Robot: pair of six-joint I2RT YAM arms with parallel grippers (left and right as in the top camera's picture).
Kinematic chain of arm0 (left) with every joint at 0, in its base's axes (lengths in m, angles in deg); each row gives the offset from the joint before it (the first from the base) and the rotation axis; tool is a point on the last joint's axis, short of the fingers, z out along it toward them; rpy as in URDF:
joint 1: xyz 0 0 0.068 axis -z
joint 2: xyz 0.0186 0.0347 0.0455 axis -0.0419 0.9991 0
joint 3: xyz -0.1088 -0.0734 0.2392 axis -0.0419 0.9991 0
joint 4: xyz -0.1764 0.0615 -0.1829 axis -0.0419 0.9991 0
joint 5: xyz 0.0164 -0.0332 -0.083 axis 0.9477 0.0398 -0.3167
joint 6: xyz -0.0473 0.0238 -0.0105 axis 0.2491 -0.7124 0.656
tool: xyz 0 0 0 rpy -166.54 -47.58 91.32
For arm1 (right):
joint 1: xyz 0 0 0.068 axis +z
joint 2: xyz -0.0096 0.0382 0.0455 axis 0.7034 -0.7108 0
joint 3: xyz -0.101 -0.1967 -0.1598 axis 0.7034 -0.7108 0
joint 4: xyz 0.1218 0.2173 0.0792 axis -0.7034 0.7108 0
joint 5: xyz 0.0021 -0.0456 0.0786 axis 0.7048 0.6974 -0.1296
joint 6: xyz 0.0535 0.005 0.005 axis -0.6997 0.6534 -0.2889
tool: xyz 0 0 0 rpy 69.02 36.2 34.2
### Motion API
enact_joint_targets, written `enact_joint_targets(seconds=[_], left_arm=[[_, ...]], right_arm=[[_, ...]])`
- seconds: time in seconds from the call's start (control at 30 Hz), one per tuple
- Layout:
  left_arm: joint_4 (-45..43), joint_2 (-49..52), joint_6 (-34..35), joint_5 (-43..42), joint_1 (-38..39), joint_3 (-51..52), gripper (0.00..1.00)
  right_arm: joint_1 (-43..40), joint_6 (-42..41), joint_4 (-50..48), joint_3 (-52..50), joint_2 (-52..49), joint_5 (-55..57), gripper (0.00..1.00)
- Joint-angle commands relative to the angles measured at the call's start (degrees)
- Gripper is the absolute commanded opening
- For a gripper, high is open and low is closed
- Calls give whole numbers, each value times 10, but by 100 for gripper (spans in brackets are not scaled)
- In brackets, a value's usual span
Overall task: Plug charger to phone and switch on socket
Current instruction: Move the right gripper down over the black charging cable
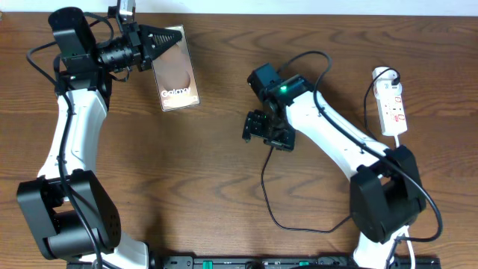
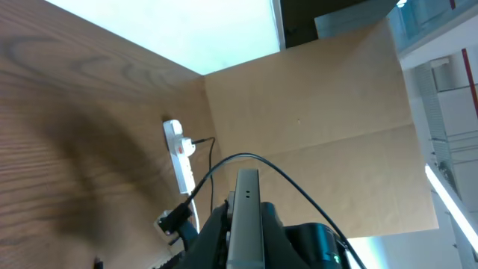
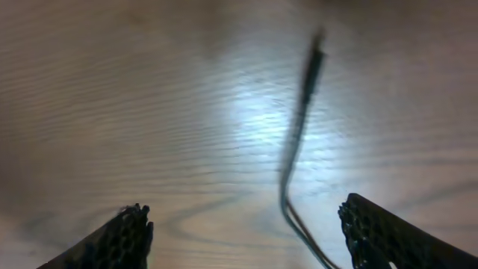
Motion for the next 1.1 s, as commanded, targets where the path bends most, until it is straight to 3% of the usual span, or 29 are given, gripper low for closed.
enact_joint_targets(seconds=[0.0,0.33,1.07], left_arm=[[-5,-12,-6,-21,-3,-17,7],[-5,-12,-6,-21,-3,-17,7],[-5,-12,-10,-20,-3,-17,7]], right_arm=[[0,-65,23,12,-5,47,78],[10,-96,39,1,-15,84,78],[20,-117,-26,1,-89,138,61]])
